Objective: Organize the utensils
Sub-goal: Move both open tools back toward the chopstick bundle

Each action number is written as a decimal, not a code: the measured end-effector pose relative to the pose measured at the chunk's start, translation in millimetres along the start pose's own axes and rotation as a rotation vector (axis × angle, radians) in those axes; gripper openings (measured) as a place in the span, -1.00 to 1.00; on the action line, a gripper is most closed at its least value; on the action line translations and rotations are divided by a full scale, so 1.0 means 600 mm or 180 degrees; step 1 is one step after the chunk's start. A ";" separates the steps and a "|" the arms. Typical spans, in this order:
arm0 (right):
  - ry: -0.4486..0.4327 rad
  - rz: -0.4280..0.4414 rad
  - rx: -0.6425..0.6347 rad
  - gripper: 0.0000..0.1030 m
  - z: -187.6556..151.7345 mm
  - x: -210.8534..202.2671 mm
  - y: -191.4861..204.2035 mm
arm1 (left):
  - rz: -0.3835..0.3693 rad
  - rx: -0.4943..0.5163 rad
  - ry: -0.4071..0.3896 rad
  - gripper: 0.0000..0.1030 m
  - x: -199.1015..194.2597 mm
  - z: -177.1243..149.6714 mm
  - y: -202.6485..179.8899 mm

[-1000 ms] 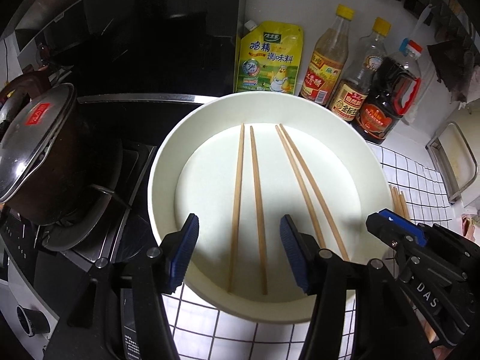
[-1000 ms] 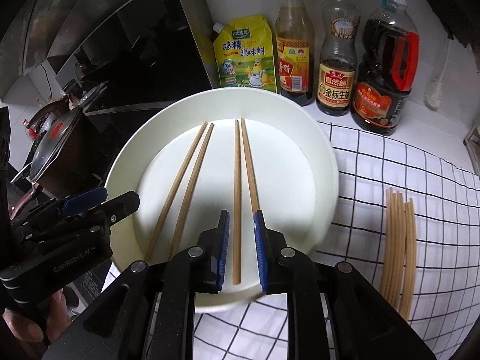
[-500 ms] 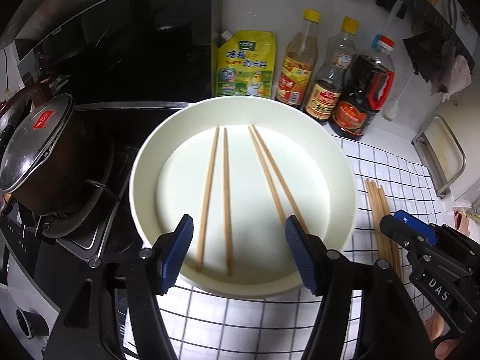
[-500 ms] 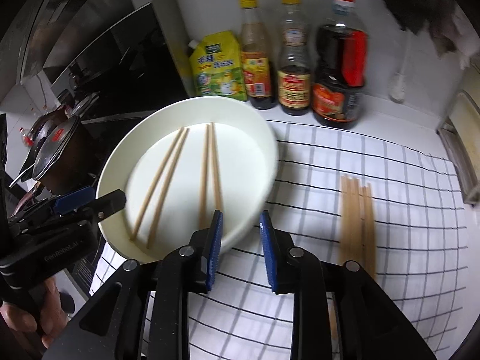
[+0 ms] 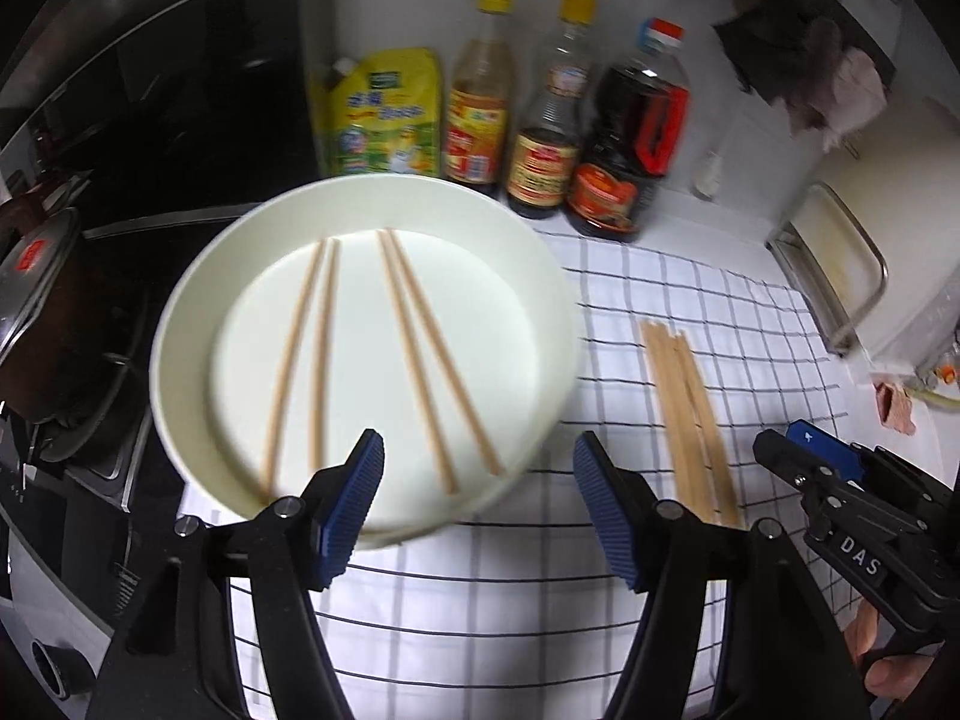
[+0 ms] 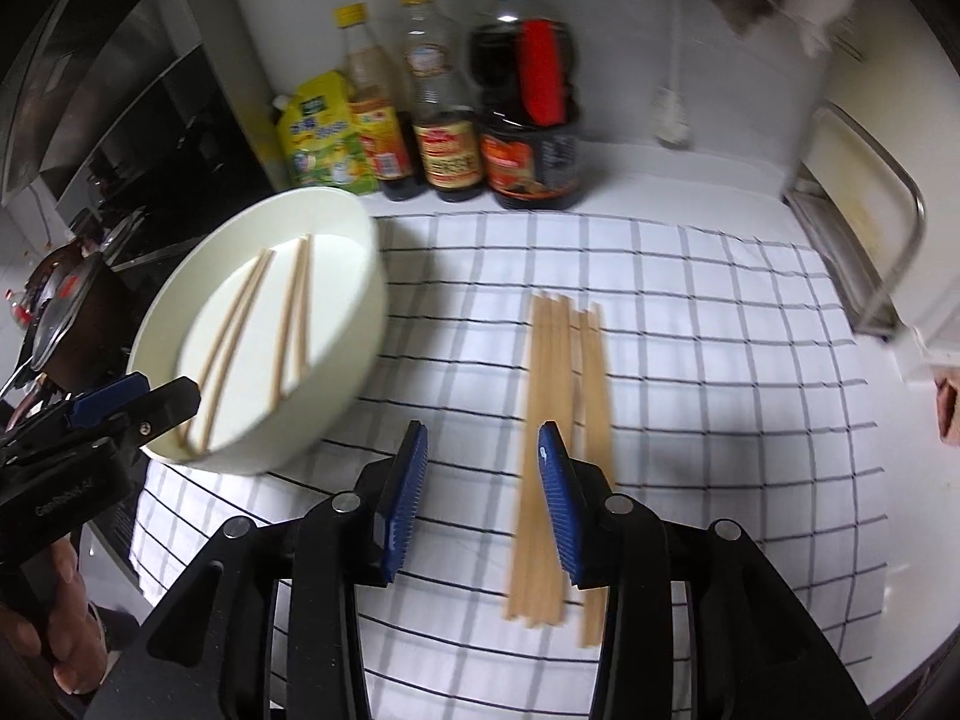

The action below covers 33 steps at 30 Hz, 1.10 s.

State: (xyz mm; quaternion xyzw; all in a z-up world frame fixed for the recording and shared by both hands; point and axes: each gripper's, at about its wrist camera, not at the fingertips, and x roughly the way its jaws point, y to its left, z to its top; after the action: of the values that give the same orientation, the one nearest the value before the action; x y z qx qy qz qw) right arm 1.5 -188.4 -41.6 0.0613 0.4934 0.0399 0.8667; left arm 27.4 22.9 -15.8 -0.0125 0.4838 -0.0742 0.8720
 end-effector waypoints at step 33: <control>0.0215 -0.0157 -0.0138 -0.19 -0.072 0.129 -0.121 | -0.0081 0.0170 0.0276 0.31 0.111 -0.076 -0.141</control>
State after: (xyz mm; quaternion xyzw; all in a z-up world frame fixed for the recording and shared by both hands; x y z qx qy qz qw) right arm 4.2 -247.4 -139.7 0.0289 0.5227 0.0312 0.8514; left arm 13.8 -67.7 -88.0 0.0078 0.5188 -0.0987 0.8491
